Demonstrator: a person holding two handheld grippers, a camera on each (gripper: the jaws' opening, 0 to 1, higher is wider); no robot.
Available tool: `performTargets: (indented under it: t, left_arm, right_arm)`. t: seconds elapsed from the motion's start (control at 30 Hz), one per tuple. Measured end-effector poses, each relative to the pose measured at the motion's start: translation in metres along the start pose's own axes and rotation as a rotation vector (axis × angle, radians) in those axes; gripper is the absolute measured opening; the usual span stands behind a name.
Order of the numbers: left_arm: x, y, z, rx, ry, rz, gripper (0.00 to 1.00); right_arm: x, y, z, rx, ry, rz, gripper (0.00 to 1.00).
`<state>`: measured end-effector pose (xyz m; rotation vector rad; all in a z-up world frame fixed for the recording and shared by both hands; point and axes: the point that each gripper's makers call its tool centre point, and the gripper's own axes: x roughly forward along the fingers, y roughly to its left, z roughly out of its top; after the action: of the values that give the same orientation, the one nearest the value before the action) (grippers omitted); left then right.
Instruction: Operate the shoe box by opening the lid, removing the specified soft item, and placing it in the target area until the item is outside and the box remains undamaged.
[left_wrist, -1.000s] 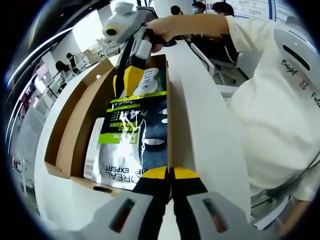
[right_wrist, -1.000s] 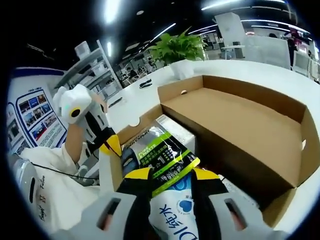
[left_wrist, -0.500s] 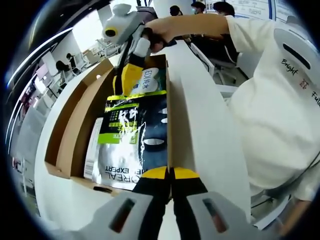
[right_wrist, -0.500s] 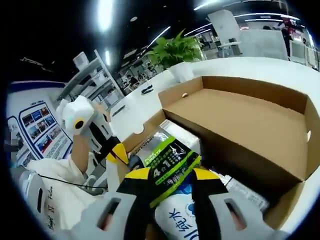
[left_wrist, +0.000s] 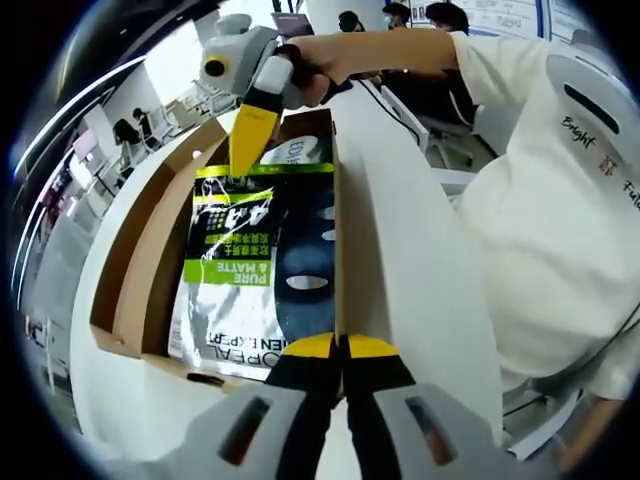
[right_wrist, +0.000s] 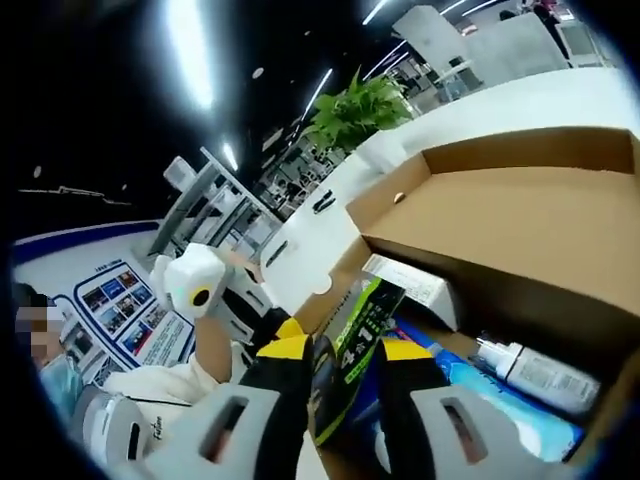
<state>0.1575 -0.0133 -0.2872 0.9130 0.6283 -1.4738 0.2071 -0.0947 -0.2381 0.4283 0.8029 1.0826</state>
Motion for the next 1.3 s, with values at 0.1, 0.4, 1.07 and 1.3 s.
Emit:
performTargets:
  t: [0.1,0.4,1.07,1.3]
  left_arm:
    - [0.000,0.000,0.000,0.002,-0.004,0.004,0.01]
    - [0.000,0.000,0.000,0.007,-0.005,0.016,0.02]
    - [0.000,0.000,0.000,0.009,-0.001,0.013,0.02]
    - [0.000,0.000,0.000,0.010,-0.005,0.015,0.02]
  right_arm:
    - [0.003,0.008,0.000,0.005,-0.007,0.025,0.22]
    - [0.014,0.004,-0.001,-0.018,-0.010,-0.017,0.17]
    - [0.017,-0.014,-0.001,0.032,-0.029,-0.094,0.01]
    - [0.017,-0.011,-0.004,0.018,-0.025,-0.097,0.00]
